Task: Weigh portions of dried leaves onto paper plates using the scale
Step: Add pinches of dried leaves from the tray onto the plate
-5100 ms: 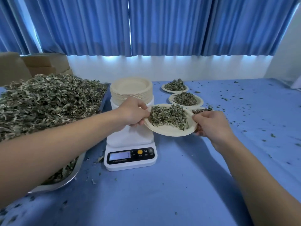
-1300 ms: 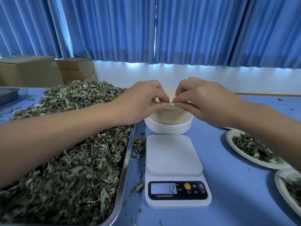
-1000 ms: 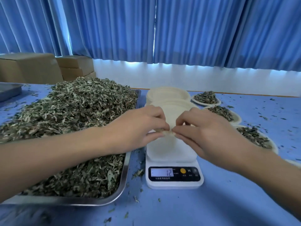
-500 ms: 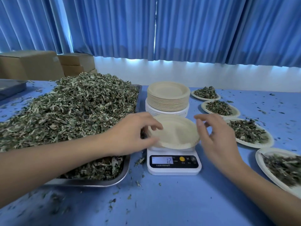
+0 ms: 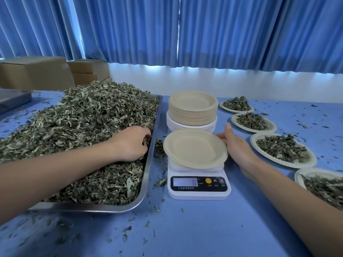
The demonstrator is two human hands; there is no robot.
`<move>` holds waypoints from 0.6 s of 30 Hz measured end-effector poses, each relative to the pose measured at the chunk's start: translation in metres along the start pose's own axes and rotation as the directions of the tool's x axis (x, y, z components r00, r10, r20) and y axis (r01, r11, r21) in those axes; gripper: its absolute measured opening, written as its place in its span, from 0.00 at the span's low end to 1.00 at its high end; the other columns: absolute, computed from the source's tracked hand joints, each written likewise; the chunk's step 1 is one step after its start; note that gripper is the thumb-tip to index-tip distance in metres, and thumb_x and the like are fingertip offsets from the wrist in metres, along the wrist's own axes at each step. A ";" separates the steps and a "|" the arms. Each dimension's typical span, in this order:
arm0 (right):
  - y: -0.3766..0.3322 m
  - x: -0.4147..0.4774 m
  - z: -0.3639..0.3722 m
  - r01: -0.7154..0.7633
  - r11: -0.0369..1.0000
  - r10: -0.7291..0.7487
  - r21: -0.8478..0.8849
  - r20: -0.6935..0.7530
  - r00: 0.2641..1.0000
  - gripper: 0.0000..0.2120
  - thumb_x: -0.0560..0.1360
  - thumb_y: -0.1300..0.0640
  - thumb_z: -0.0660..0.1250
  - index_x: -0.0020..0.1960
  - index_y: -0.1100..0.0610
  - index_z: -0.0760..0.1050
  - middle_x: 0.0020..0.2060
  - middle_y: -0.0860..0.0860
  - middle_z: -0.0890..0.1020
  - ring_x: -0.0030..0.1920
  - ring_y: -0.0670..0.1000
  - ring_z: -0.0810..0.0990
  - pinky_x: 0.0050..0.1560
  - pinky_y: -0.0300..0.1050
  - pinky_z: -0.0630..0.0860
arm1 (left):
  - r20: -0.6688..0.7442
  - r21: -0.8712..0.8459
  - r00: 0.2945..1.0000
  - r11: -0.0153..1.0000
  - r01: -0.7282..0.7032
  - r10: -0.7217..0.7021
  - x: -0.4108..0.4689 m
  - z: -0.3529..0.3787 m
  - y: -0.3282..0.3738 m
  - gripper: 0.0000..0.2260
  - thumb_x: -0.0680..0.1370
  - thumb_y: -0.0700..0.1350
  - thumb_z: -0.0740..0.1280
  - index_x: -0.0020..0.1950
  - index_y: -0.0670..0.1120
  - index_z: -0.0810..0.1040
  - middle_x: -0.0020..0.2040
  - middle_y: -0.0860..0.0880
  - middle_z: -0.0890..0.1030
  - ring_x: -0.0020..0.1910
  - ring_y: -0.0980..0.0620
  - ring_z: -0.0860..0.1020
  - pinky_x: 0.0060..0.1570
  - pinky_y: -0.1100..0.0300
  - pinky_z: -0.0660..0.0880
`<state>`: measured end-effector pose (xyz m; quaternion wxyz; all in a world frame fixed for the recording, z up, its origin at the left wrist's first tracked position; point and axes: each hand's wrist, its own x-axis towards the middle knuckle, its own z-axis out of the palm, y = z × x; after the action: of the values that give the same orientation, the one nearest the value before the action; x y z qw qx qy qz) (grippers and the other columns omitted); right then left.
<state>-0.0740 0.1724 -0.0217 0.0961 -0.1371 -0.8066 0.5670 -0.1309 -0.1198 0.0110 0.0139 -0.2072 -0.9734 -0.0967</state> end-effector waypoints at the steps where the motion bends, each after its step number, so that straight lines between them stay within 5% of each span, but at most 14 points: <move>1: 0.000 -0.001 0.000 0.001 1.000 -0.001 0.005 0.000 1.000 0.32 0.83 0.33 0.44 0.47 0.46 0.83 0.39 0.39 0.87 0.48 0.41 0.83 0.46 0.38 0.71 | 0.005 0.016 1.000 1.000 -0.013 0.013 0.000 0.000 0.000 0.14 0.75 0.43 0.64 0.59 0.53 0.77 0.47 0.51 0.81 0.42 0.50 0.79 0.46 0.50 0.80; 8: 0.006 0.001 -0.004 0.020 1.000 -0.020 0.022 -0.012 1.000 0.33 0.83 0.33 0.44 0.47 0.48 0.84 0.39 0.41 0.88 0.47 0.39 0.82 0.46 0.38 0.70 | 0.040 0.242 0.999 0.970 0.000 -0.010 -0.002 0.002 0.000 0.14 0.75 0.51 0.63 0.61 0.58 0.72 0.55 0.48 0.75 0.56 0.42 0.75 0.60 0.38 0.67; 13: 0.020 0.008 -0.009 0.084 0.994 -0.073 0.071 -0.147 0.986 0.31 0.84 0.36 0.48 0.53 0.56 0.83 0.43 0.48 0.88 0.48 0.46 0.85 0.57 0.47 0.74 | 0.131 0.241 0.989 0.965 -0.104 0.074 -0.004 -0.001 -0.003 0.17 0.77 0.51 0.63 0.66 0.55 0.70 0.58 0.48 0.81 0.55 0.42 0.79 0.54 0.48 0.77; 18: 0.026 0.010 -0.022 0.128 0.992 -0.129 -0.020 -0.247 0.960 0.33 0.84 0.38 0.51 0.43 0.59 0.84 0.31 0.52 0.86 0.28 0.50 0.79 0.35 0.46 0.71 | 0.082 0.209 0.988 0.967 -0.146 0.132 -0.006 -0.004 -0.005 0.19 0.75 0.49 0.67 0.66 0.58 0.71 0.56 0.50 0.82 0.55 0.45 0.79 0.52 0.51 0.78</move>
<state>-0.0734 0.2031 -0.0389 0.2323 -0.1542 -0.7966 0.5363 -0.1273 -0.1275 0.0136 0.0100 -0.2754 -0.9611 0.0171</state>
